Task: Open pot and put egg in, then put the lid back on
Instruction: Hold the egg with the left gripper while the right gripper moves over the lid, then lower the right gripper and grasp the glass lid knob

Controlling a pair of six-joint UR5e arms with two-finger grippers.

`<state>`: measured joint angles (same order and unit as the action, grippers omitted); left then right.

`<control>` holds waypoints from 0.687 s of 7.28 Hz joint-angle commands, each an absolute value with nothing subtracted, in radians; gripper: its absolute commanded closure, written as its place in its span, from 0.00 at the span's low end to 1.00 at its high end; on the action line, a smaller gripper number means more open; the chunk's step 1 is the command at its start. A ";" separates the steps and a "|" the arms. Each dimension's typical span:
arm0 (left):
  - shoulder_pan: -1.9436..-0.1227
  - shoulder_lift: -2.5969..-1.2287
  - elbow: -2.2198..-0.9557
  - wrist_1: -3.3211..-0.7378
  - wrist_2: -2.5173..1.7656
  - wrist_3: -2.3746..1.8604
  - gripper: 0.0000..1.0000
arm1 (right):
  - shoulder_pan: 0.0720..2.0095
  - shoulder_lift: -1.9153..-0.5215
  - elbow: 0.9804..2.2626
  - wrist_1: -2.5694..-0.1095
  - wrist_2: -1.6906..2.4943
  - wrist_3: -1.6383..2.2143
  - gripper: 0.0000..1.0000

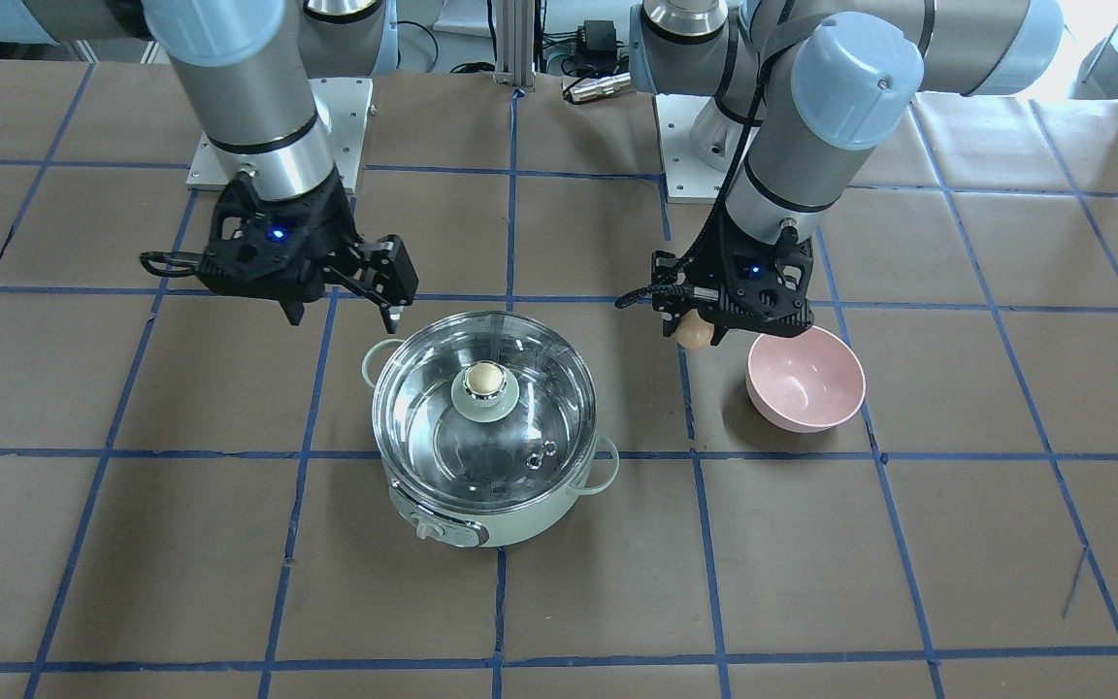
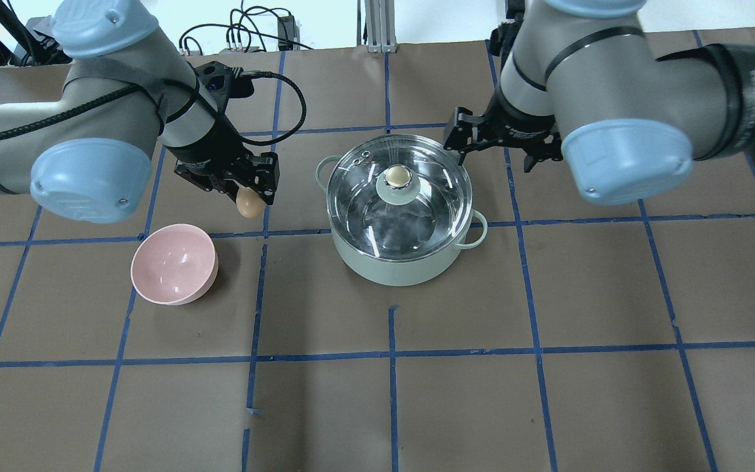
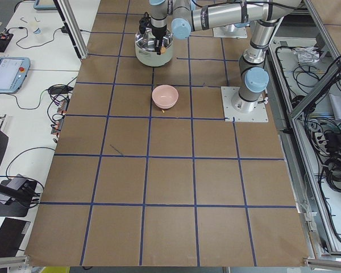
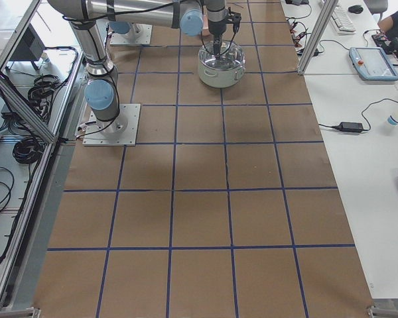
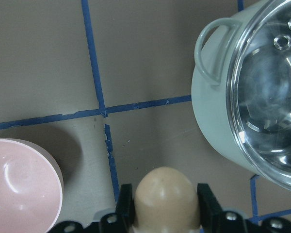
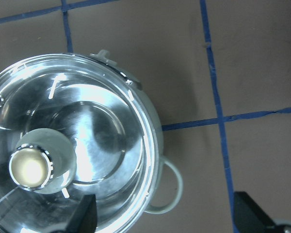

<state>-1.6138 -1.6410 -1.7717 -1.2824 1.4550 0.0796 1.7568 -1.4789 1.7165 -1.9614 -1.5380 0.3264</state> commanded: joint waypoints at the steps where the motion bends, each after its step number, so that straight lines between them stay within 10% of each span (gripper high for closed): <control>1: -1.614 -1.640 -1.773 -1.282 1.456 0.081 0.99 | 1.865 -1.387 1.707 -2.086 -1.555 0.475 0.00; 5: -1.614 -1.638 -1.778 -1.281 1.459 0.095 0.99 | 1.908 -1.303 1.677 -2.155 -1.551 0.512 0.00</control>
